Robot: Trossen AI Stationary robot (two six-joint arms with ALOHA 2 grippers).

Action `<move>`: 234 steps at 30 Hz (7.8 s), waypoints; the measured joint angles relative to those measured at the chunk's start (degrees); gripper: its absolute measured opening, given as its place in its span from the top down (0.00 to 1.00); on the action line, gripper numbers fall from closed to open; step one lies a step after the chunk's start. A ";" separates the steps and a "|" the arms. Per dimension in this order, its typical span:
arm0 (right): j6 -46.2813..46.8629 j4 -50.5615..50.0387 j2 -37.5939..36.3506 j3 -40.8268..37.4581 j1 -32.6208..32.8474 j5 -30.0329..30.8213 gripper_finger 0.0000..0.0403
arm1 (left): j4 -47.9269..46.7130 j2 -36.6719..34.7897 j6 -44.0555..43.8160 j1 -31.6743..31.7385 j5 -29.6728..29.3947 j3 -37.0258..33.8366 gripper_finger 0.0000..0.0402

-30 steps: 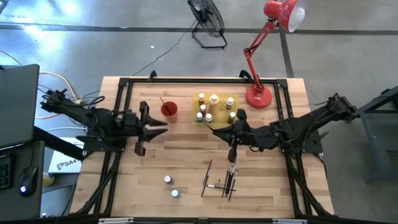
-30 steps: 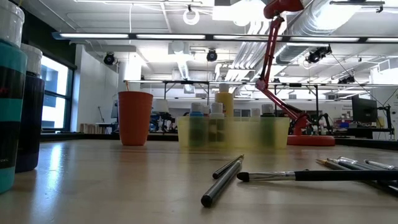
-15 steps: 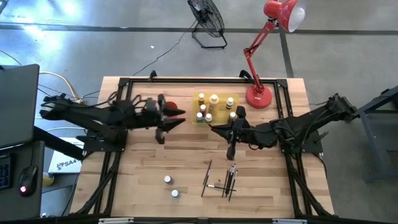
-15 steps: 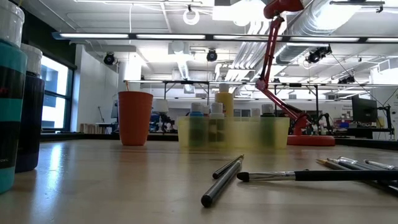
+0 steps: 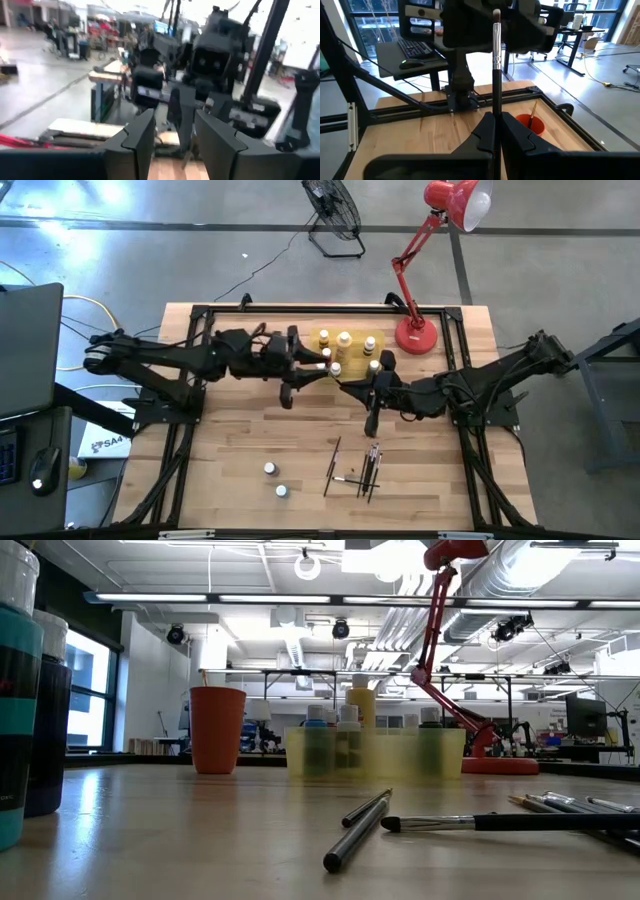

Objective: Pick & Place Paint Supplies
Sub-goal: Put the silver paintbrush into the orange cup

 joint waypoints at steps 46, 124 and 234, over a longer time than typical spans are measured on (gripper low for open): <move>-4.04 0.51 -0.74 0.00 0.50 2.10 0.99 | 4.89 3.84 -1.74 -0.07 3.46 1.93 0.65; 3.30 -5.92 -7.61 -0.02 9.33 6.88 0.63 | -25.98 -25.72 4.45 -0.04 -26.27 -10.81 0.98; 31.56 -12.82 3.84 0.07 10.50 -22.34 0.67 | -10.17 -39.70 -12.07 15.54 3.22 -31.56 0.99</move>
